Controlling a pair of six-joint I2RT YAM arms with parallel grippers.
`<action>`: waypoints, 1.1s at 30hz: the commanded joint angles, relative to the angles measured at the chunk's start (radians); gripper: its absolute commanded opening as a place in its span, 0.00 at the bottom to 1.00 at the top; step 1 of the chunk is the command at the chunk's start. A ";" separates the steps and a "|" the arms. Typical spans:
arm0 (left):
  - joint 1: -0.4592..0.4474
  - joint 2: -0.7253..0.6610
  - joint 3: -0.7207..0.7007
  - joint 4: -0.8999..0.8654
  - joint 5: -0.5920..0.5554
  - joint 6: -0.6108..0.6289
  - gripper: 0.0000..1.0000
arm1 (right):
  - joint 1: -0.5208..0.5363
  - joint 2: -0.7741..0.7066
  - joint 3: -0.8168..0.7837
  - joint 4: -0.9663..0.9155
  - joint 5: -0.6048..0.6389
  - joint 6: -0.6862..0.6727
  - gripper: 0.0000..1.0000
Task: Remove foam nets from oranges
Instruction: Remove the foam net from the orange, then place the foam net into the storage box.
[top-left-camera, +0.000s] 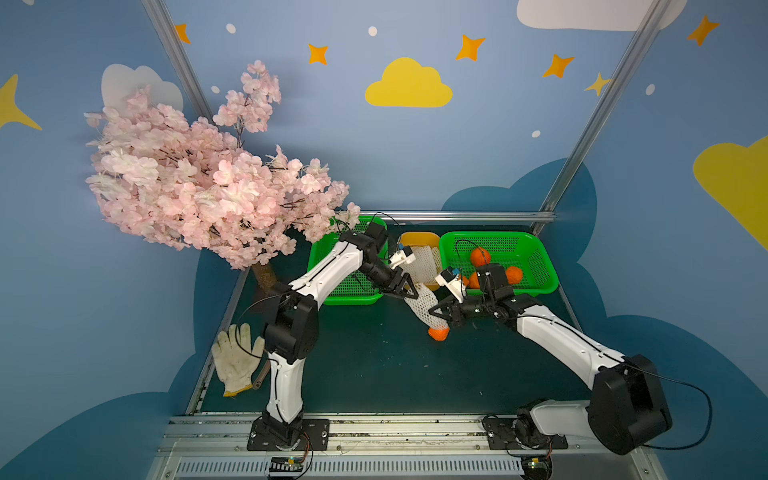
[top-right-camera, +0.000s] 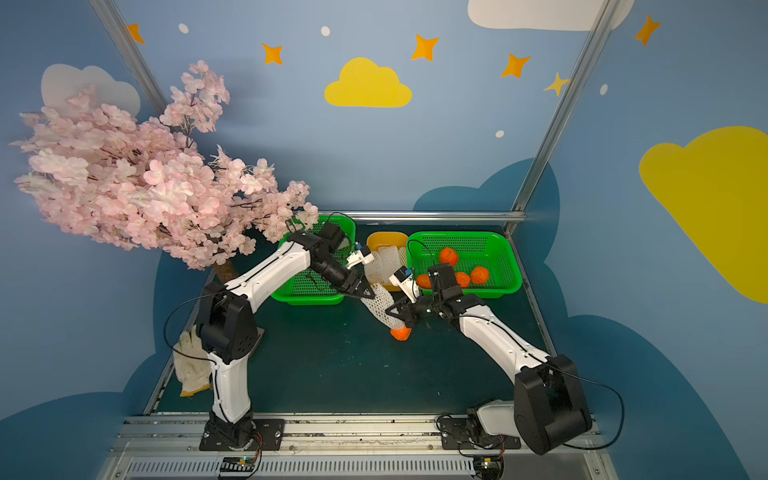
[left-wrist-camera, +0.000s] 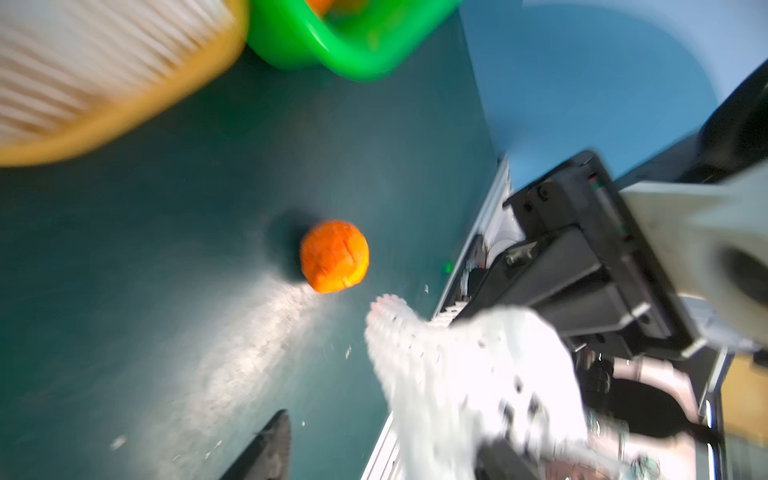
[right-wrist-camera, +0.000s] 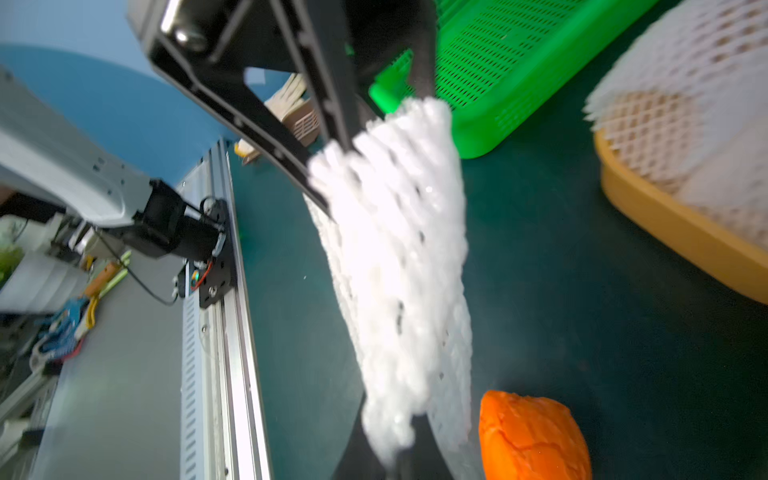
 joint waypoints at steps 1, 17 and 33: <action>0.063 -0.146 -0.043 0.228 -0.058 -0.185 0.75 | -0.038 0.039 0.100 -0.019 0.082 0.271 0.00; 0.100 -0.668 -0.400 0.534 -0.207 -0.206 0.94 | -0.026 0.783 0.988 -0.614 0.365 0.469 0.00; 0.026 -0.927 -0.603 0.506 -0.316 -0.237 0.95 | 0.072 1.104 1.478 -0.887 0.679 0.413 0.32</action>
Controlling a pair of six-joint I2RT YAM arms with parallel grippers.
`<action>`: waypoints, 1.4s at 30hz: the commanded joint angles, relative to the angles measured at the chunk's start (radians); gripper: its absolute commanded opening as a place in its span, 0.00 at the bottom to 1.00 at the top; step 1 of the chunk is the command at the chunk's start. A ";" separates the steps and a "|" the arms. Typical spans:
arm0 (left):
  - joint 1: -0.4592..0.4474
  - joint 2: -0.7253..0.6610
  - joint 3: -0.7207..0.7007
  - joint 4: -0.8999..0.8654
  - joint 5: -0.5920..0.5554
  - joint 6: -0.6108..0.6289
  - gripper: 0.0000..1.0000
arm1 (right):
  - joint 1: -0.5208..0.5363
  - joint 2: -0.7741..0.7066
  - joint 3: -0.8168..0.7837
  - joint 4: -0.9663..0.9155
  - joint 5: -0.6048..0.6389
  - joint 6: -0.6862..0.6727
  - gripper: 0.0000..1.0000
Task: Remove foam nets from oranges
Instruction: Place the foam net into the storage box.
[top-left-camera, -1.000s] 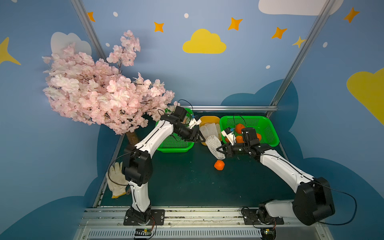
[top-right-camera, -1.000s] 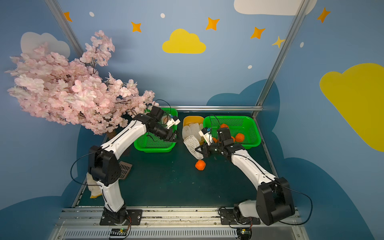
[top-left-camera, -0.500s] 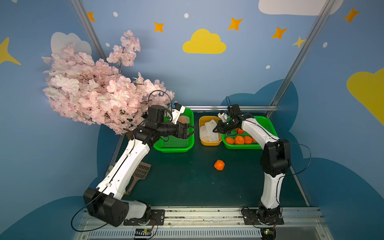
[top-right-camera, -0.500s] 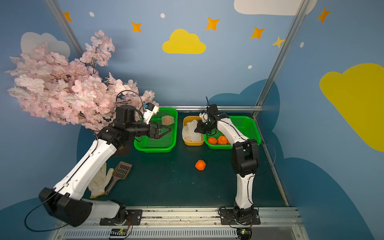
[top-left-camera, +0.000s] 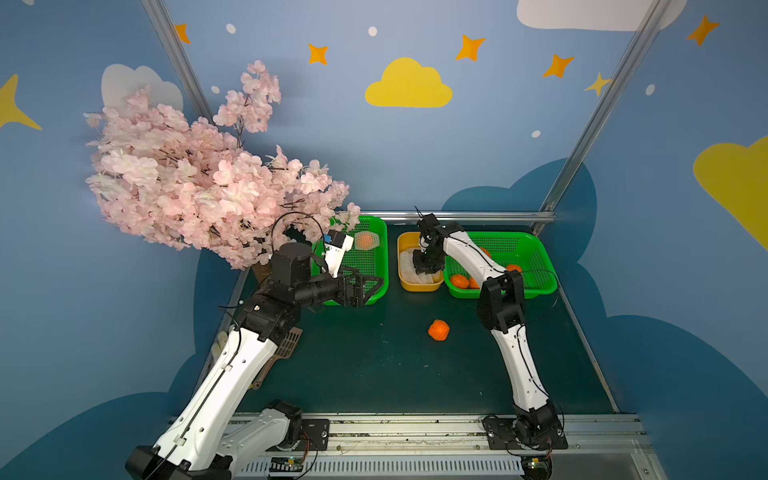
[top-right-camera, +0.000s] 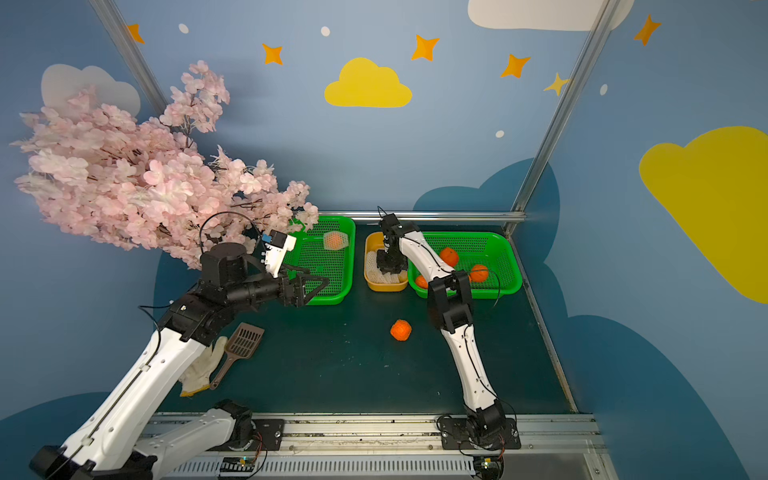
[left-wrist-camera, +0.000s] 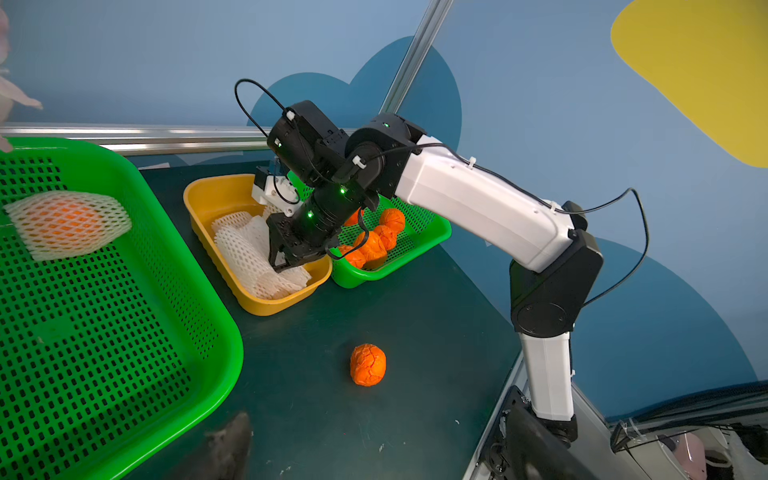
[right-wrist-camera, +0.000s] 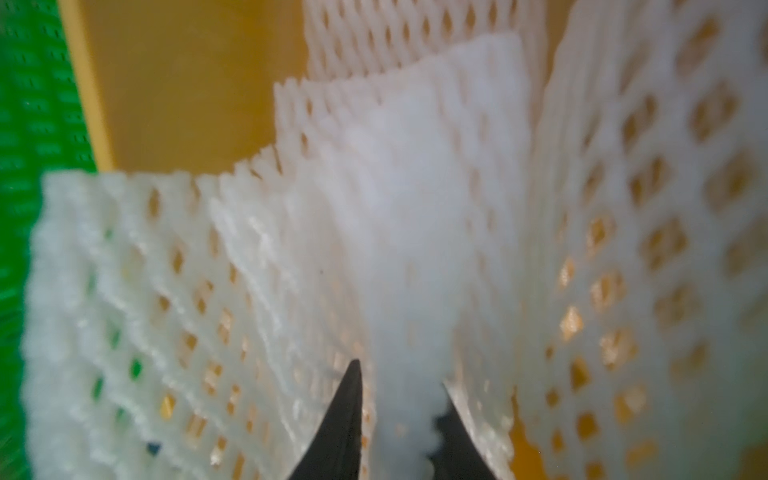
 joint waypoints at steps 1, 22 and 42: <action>-0.030 -0.014 -0.009 -0.013 -0.035 0.027 0.95 | -0.008 -0.066 0.011 -0.039 0.013 -0.033 0.36; -0.045 0.063 -0.053 0.047 -0.013 -0.010 0.95 | -0.057 -0.289 -0.074 0.044 -0.240 -0.043 0.67; -0.059 -0.009 -0.154 0.059 -0.035 -0.058 0.95 | -0.073 -0.261 -0.030 0.062 -0.272 -0.073 0.76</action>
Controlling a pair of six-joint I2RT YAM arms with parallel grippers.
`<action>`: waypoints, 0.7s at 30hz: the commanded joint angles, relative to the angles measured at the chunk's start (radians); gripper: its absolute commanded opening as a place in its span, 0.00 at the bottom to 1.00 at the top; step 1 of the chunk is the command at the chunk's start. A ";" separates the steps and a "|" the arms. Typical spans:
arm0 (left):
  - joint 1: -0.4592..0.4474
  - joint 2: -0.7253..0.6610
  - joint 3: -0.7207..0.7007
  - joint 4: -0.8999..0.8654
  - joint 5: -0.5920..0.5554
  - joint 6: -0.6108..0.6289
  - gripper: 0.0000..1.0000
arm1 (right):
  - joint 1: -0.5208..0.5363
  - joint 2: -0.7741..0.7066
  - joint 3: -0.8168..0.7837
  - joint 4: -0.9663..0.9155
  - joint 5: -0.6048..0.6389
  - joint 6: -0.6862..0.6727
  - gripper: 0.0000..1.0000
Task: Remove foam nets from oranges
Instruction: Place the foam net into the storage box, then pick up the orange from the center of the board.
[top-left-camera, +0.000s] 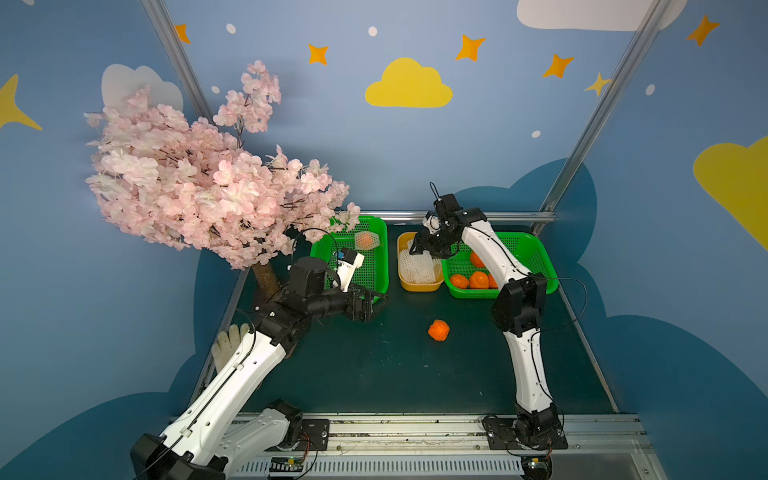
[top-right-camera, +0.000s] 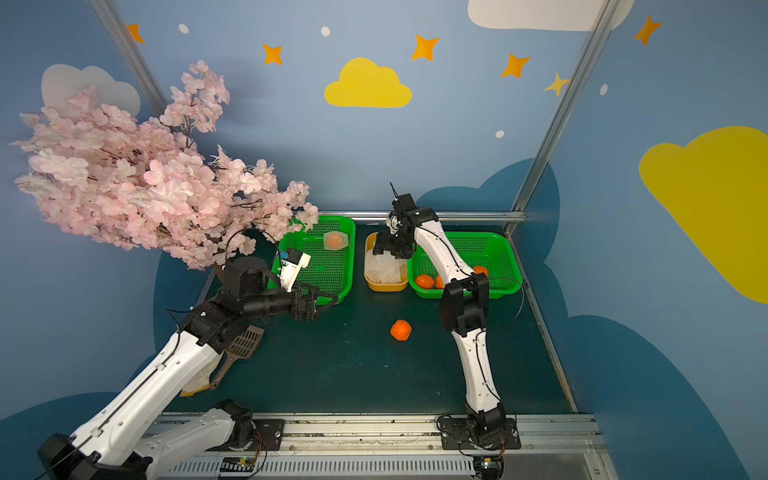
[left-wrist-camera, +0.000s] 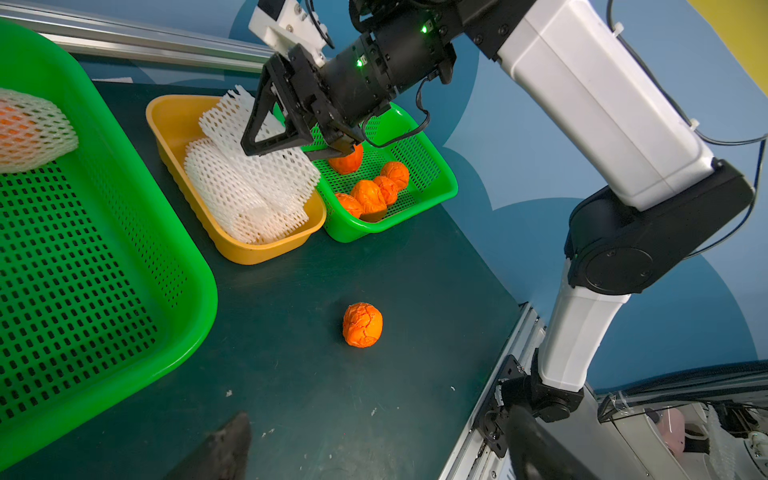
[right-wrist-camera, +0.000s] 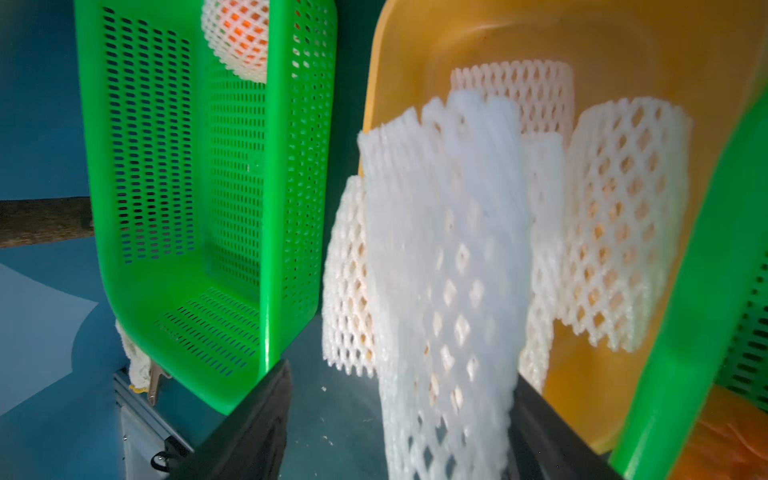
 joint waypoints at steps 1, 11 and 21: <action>-0.004 0.000 -0.008 0.019 -0.004 -0.012 0.95 | -0.013 -0.109 -0.035 0.027 -0.028 -0.032 0.76; -0.052 0.142 0.036 0.090 -0.036 -0.030 0.94 | -0.030 -0.215 -0.110 0.017 -0.054 -0.009 0.76; -0.057 0.153 0.109 0.119 0.004 0.077 0.95 | 0.006 -0.525 -0.459 -0.082 -0.052 -0.121 0.76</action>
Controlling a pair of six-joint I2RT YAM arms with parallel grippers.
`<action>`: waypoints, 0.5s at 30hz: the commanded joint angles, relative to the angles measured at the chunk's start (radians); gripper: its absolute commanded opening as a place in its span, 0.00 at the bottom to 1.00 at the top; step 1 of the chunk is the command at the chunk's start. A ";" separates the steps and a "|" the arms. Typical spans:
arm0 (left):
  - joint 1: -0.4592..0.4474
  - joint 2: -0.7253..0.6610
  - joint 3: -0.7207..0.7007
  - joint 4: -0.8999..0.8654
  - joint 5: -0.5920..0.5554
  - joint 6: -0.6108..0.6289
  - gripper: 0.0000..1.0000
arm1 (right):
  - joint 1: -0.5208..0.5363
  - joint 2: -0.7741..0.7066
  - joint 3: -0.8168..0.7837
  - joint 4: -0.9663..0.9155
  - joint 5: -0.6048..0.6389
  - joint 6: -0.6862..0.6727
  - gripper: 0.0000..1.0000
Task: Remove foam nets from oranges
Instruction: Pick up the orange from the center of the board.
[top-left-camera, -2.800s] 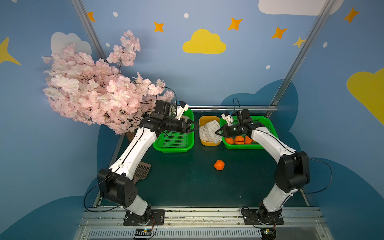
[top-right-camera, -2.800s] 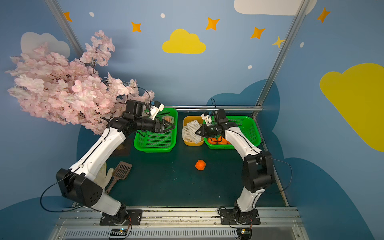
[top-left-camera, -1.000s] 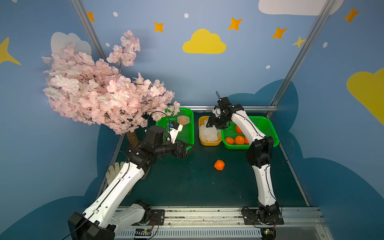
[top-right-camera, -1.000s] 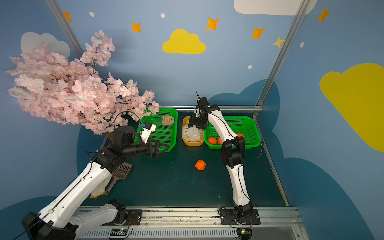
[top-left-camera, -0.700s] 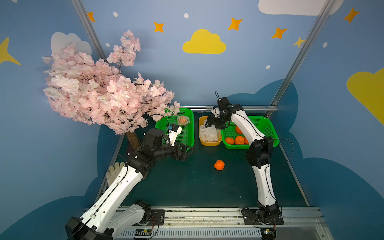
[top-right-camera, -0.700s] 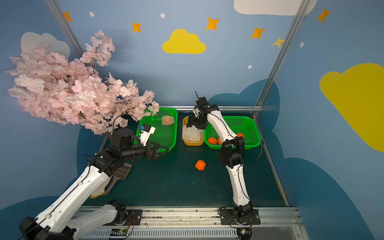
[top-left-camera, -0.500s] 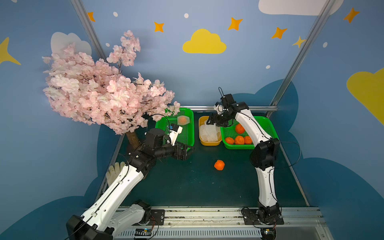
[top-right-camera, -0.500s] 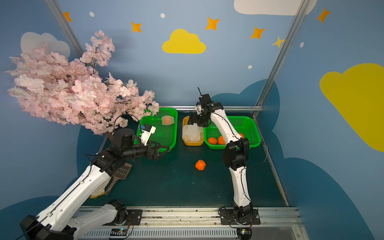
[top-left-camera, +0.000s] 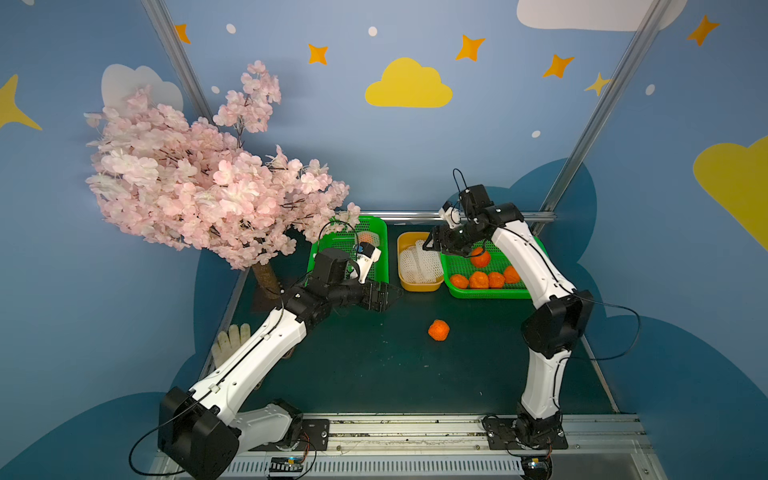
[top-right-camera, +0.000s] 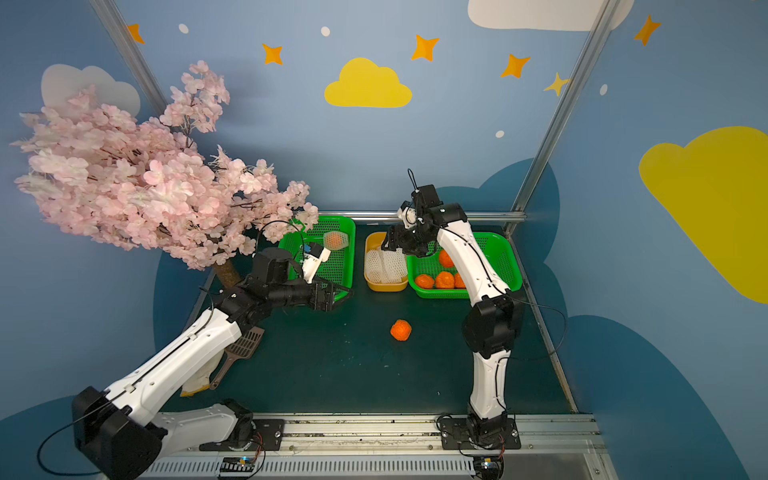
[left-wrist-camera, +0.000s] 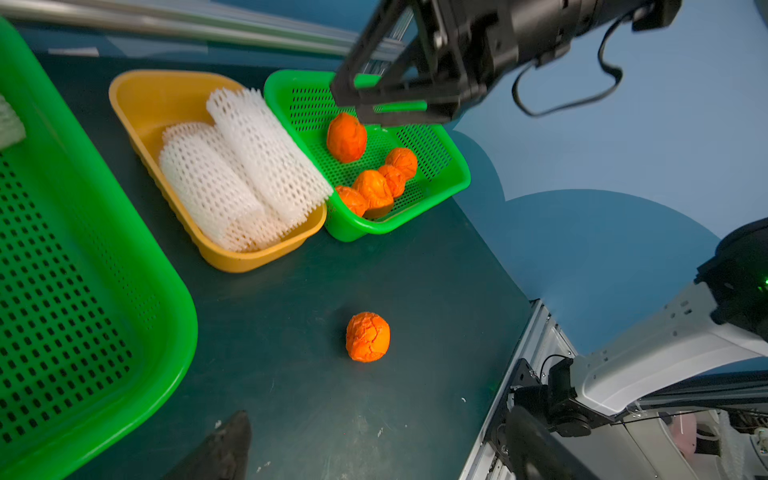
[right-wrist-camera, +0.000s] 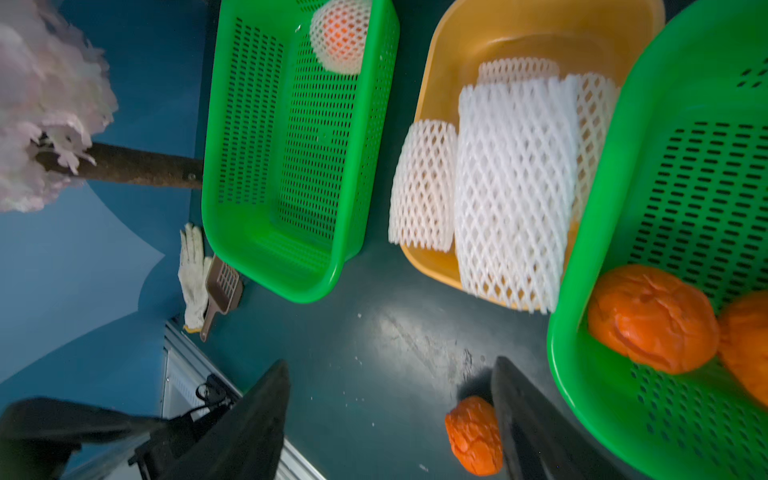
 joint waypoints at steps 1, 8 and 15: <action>0.000 -0.036 0.045 0.024 0.029 0.077 0.95 | 0.037 -0.173 -0.206 -0.047 0.026 -0.057 0.76; 0.005 -0.051 0.089 -0.033 0.006 0.129 0.95 | 0.080 -0.420 -0.794 0.087 0.042 0.021 0.76; 0.024 -0.050 0.117 -0.090 -0.033 0.134 0.96 | 0.084 -0.408 -0.943 0.236 0.007 0.038 0.79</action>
